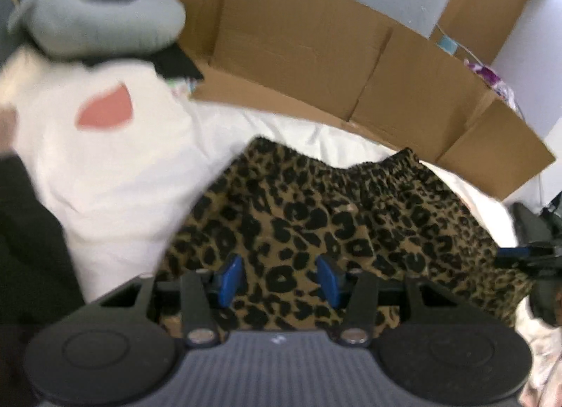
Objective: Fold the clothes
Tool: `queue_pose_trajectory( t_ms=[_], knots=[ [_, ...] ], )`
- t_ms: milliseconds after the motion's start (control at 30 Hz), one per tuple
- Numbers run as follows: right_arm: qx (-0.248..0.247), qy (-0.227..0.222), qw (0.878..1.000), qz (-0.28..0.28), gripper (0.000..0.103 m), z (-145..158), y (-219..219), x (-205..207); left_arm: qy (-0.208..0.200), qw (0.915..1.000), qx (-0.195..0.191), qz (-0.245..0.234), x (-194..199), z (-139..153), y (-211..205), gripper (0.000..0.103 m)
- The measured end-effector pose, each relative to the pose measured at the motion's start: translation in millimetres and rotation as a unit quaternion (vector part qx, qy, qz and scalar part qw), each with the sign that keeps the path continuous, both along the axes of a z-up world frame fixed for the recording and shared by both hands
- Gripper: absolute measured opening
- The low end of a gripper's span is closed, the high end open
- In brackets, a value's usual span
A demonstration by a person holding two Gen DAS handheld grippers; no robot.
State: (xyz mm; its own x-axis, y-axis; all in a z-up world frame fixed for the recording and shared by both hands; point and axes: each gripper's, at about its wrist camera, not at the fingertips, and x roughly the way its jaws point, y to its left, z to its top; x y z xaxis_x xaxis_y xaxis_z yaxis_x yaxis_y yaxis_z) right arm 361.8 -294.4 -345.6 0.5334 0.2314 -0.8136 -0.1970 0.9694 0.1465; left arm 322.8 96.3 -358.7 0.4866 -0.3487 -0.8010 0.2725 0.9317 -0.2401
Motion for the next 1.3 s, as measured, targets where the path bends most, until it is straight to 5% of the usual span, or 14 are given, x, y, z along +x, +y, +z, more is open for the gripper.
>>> queue_pose_trajectory(
  t_ms=[333, 567, 700, 900, 967, 1067, 1300],
  knots=[
    [-0.038, 0.018, 0.999, 0.033, 0.044, -32.1, -2.0, 57.4, -0.01, 0.9986, 0.051, 0.005, 26.1, -46.3, 2.9, 0.048],
    [-0.066, 0.005, 0.998, 0.014, 0.041, -49.2, -13.2, 63.3, 0.007, 0.9941, 0.106, 0.02, 37.5, -50.8, 13.2, 0.009],
    [-0.06, 0.023, 0.998, -0.02, 0.026, -41.3, -27.4, 75.4, -0.012, 0.9935, 0.101, 0.05, 35.9, -32.7, 19.7, 0.013],
    [-0.037, -0.016, 0.998, -0.039, 0.029, -20.2, -19.8, 75.7, -0.044, 0.9975, 0.048, 0.027, 26.3, -15.5, 10.3, 0.021],
    [-0.036, -0.024, 0.999, -0.028, 0.029, -18.7, -11.7, 77.6, -0.051, 0.9982, 0.031, 0.014, 28.2, -15.5, 4.0, 0.033],
    [-0.037, -0.033, 0.999, -0.008, 0.029, -21.8, 2.5, 82.7, -0.051, 0.9981, 0.035, -0.008, 35.4, -22.8, -11.0, 0.045],
    [-0.055, -0.036, 0.998, 0.024, 0.03, -33.6, 30.9, 97.8, -0.053, 0.9962, 0.068, -0.014, 58.6, -41.9, -24.3, 0.046]
  ],
)
